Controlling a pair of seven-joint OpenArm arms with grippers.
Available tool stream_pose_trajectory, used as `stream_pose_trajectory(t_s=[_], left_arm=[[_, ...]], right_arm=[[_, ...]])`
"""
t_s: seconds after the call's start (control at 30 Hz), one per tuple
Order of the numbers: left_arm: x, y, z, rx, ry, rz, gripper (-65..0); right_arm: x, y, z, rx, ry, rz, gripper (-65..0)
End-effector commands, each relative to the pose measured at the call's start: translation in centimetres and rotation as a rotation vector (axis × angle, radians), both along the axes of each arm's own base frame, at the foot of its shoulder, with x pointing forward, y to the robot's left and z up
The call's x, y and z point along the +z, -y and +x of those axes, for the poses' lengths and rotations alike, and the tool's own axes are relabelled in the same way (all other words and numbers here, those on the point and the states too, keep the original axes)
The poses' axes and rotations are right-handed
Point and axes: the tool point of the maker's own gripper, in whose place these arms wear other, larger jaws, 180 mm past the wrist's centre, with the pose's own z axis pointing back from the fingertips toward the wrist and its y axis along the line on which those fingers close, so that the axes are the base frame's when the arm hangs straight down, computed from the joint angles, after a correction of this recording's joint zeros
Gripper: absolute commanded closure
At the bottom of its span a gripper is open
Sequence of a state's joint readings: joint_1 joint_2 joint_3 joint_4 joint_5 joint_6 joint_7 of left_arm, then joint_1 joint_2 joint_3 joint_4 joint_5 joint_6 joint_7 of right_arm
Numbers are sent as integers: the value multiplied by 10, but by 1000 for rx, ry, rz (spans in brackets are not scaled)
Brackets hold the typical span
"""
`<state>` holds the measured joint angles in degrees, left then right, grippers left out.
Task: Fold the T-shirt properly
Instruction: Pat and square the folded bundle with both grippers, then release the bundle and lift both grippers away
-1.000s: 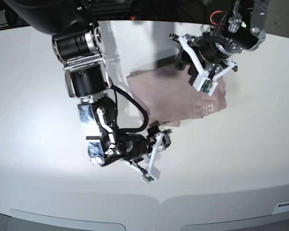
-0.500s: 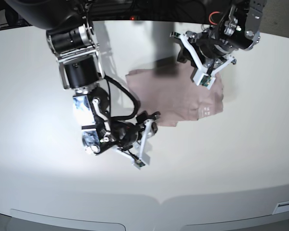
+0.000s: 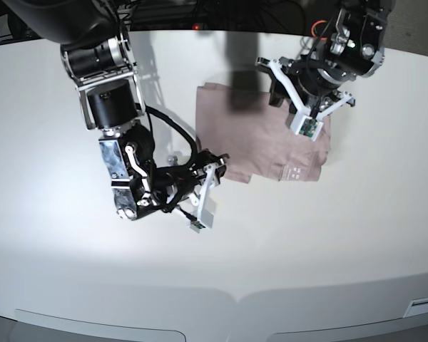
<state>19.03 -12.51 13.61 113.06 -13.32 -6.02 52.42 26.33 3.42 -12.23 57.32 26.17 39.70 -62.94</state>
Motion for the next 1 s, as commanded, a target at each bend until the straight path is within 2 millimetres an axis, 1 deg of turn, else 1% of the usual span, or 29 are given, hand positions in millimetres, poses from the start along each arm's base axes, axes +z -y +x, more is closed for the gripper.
stream_pose_trajectory(t_s=[0.0,0.07,0.17,0.27,0.37,0.5,0.6,0.77,0.97], left_arm=[[4,1,6,0,28,-10,-221],[-3,-1,10,5,17,-2,-221],[-18,-9,26,16,13,25,-221],[-31,-16,44,8,-4,54,-221],[-38,-21,59,10,-11,73,-221],[-34,-24,75,13,9,81,-221],[-26,-19,85,-30,41,76,-221],[-15,-15,97,-61,81,68,-221],[-14,-15,98,-61,85,68,-221]], right_arm=[[12,4,10,5,24,3,-255],[12,9,5,7,-11,11,-255],[10,16,-5,14,-67,20,-255],[7,17,-19,25,-120,35,-255],[3,16,-33,33,-155,56,-255],[-5,22,-51,37,-174,51,-255],[-8,26,-66,44,-176,49,-255],[-11,20,-94,74,-175,57,-255],[-6,9,-122,103,-151,84,-255]])
